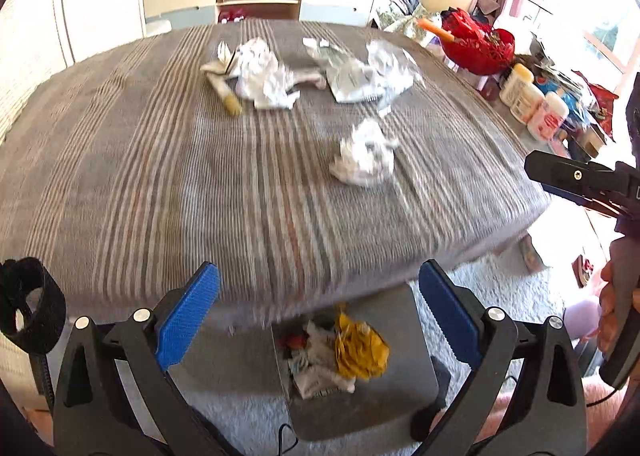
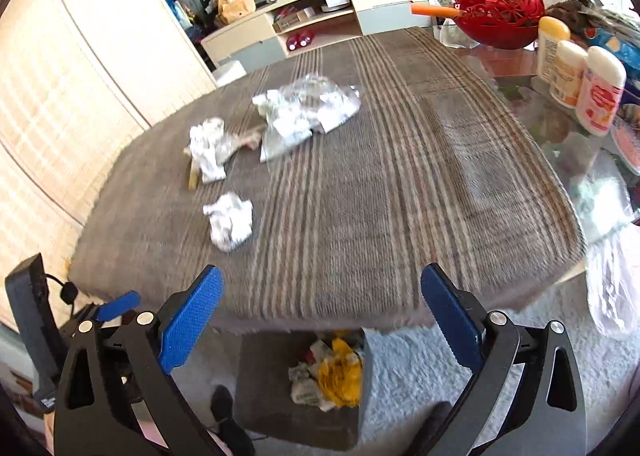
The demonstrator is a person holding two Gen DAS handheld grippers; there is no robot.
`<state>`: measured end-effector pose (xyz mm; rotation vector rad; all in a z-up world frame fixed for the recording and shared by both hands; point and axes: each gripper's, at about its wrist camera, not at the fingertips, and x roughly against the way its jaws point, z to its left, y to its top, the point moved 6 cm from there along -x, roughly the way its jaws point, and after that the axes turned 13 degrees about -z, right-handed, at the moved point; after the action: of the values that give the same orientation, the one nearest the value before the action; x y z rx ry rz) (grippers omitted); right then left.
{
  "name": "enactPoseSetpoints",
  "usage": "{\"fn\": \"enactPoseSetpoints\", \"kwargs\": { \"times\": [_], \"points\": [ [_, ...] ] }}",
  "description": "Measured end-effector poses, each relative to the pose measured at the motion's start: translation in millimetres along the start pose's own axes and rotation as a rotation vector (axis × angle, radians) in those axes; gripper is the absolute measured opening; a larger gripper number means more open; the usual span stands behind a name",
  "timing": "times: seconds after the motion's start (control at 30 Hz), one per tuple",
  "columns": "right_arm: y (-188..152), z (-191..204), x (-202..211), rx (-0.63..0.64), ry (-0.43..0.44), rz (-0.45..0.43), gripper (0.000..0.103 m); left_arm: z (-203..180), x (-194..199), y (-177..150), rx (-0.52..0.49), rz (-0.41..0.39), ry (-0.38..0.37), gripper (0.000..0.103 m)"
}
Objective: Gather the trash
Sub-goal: 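Raise both tools back toward the crumpled tissues on the table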
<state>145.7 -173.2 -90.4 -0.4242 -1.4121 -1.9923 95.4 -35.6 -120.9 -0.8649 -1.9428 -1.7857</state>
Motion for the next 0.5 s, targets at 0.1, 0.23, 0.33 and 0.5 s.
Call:
{"fn": "enactPoseSetpoints", "kwargs": {
  "times": [0.1, 0.23, 0.33, 0.5],
  "points": [
    [22.6, 3.2, -18.2, 0.020, -0.013, -0.019, 0.100, -4.3, -17.5, 19.3, -0.022, -0.017, 0.000, 0.095],
    [53.0, 10.9, -39.3, 0.047, -0.023, -0.043, 0.100, -16.6, -42.7, 35.4, -0.036, -0.014, -0.021, 0.093],
    [71.5, 12.7, -52.6, 0.046, -0.028, -0.059, 0.100, -22.6, -62.5, 43.1, -0.039, 0.001, -0.029, 0.085],
    [90.2, 10.8, -73.8, 0.050, -0.044, -0.069, 0.100, -27.4, -84.9, 46.6, -0.040, 0.029, -0.042, 0.080]
  ]
}}
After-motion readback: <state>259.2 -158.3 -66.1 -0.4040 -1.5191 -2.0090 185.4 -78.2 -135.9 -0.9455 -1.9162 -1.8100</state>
